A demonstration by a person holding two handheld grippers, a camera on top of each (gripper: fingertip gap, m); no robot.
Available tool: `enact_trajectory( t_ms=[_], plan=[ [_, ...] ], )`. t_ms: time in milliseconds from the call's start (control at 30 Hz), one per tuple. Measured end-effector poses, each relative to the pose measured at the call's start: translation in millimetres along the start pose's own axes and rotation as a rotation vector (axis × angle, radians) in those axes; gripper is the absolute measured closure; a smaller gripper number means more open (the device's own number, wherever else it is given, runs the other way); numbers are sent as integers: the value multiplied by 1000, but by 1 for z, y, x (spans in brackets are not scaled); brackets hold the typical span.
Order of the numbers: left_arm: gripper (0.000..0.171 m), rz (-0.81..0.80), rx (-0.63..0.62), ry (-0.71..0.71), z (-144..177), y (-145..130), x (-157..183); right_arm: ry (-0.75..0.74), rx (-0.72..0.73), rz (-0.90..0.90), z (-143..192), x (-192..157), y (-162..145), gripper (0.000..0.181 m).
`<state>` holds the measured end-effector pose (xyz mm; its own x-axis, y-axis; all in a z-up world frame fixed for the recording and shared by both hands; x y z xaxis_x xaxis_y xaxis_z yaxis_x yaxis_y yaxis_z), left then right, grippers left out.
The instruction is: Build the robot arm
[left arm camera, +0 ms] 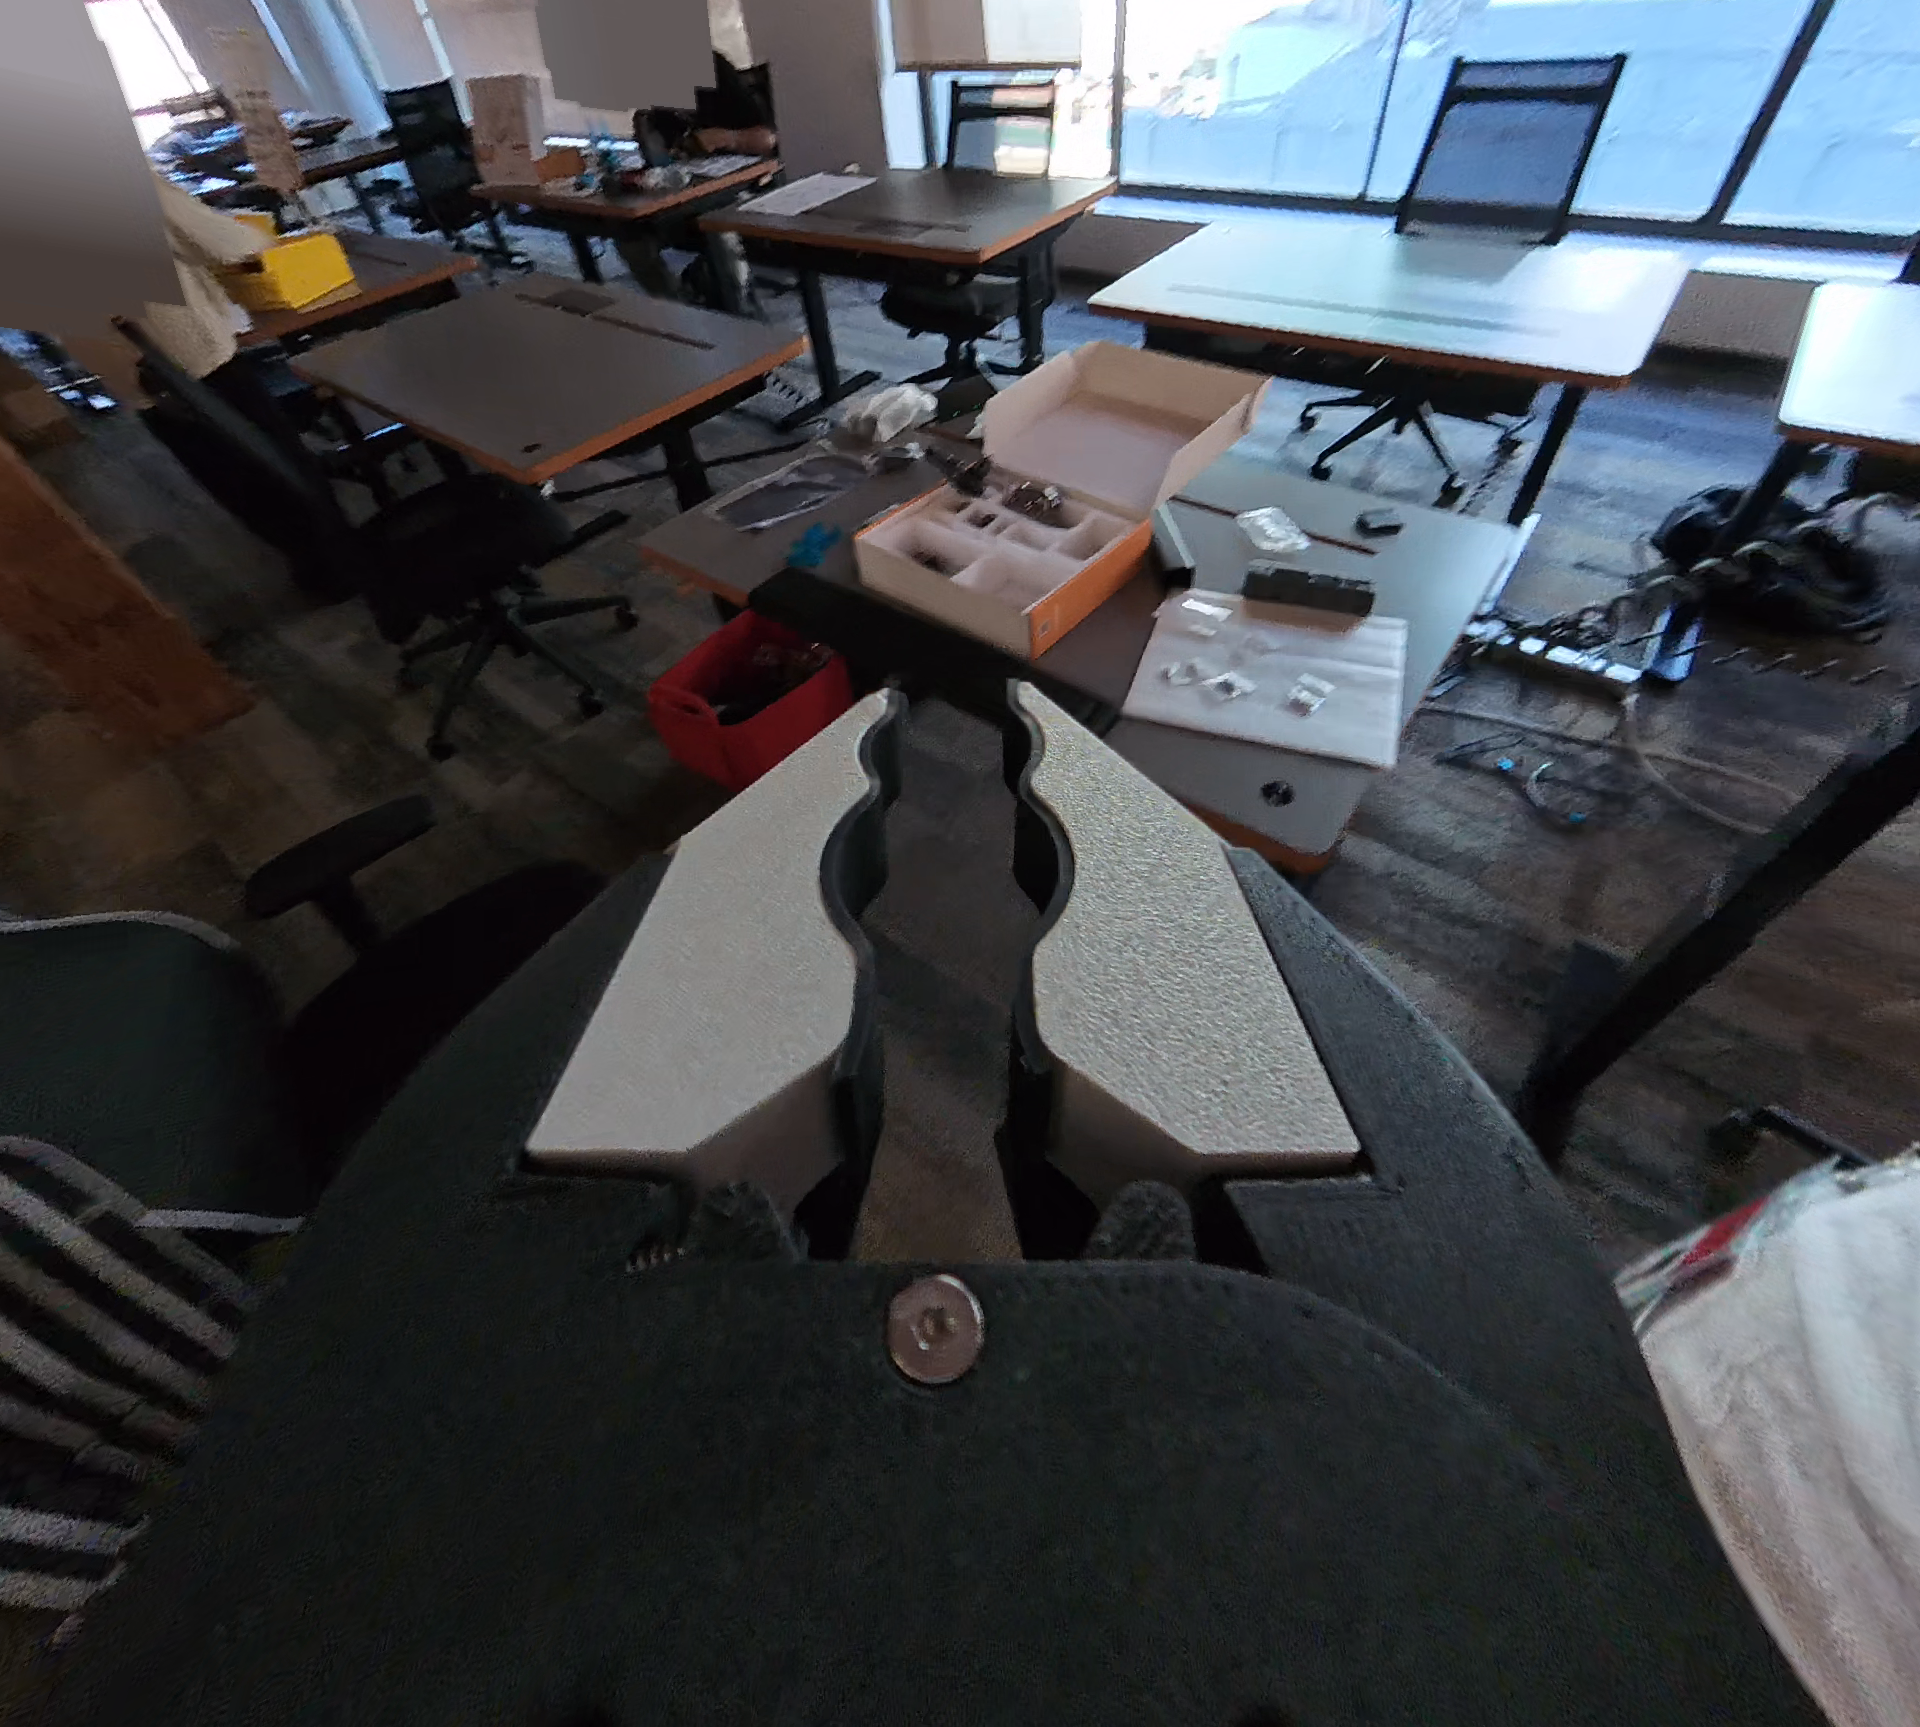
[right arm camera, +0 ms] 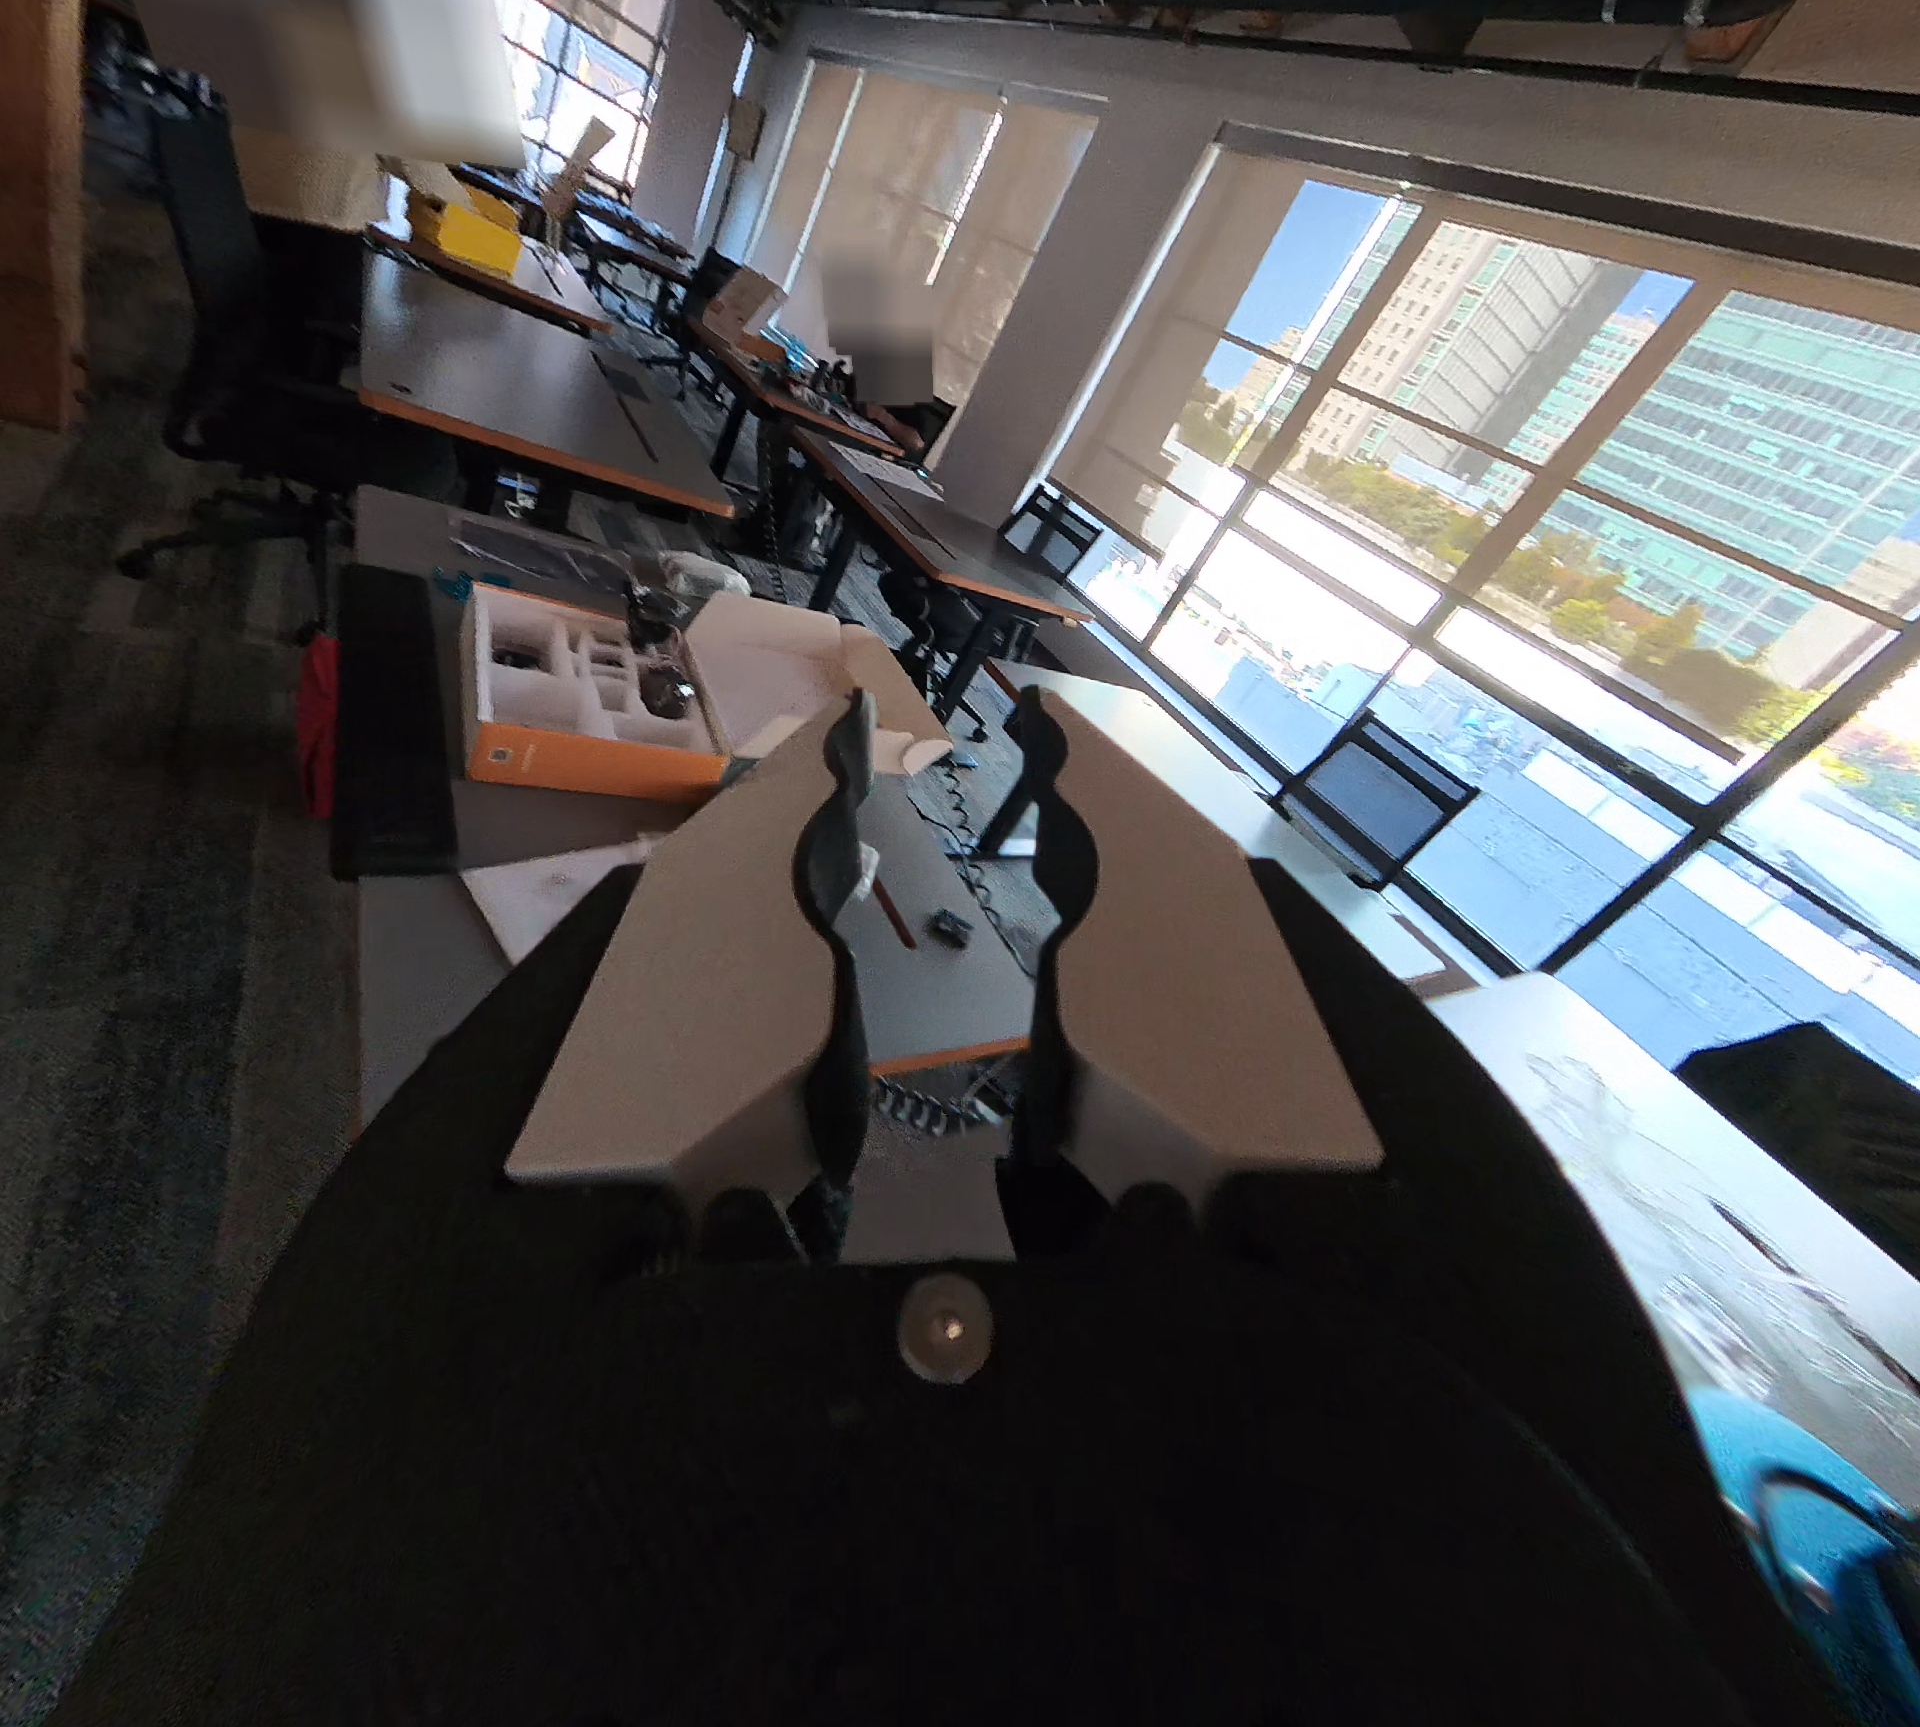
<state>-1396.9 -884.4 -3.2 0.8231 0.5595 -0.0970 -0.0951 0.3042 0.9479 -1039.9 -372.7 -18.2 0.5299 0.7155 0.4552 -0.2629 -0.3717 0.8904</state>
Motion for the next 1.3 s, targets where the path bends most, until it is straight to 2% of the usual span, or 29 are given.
enact_trajectory(
  t_ms=[100,233,433,567,733,867,1067,1200,1300],
  plan=[
    [151,41,72,-137,-42,12,13,-94,-66,57,28,24,-8,156],
    [145,48,139,-369,-107,42,61,-262,-163,77,91,80,-24,156],
    [140,22,204,-600,-179,91,175,-521,-186,59,201,170,-52,158],
    [129,3,194,-749,-209,120,261,-580,-222,35,247,214,-76,158],
    [124,-76,205,-830,-228,144,352,-697,-290,96,296,260,-109,160],
    [125,-85,214,-875,-235,155,402,-758,-323,120,327,290,-131,161],
    [127,-57,237,-936,-239,185,447,-849,-302,138,357,324,-157,162],
    [128,-91,256,-942,-241,208,468,-821,-301,49,361,330,-164,164],
    [128,-112,261,-919,-247,216,479,-788,-345,33,358,332,-172,164]
  ],
)
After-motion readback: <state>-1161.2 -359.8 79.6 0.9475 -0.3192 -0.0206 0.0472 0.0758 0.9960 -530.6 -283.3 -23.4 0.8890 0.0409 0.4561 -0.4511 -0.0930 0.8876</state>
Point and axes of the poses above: each gripper's, where its closed fingertips meet, z back along the fingers, y out of its top, x = y × z across the jaws, the point moved 6 cm from there along z, back along the fingers, and after that the axes turned 4 degrees about -x, right-handed, at the moved point
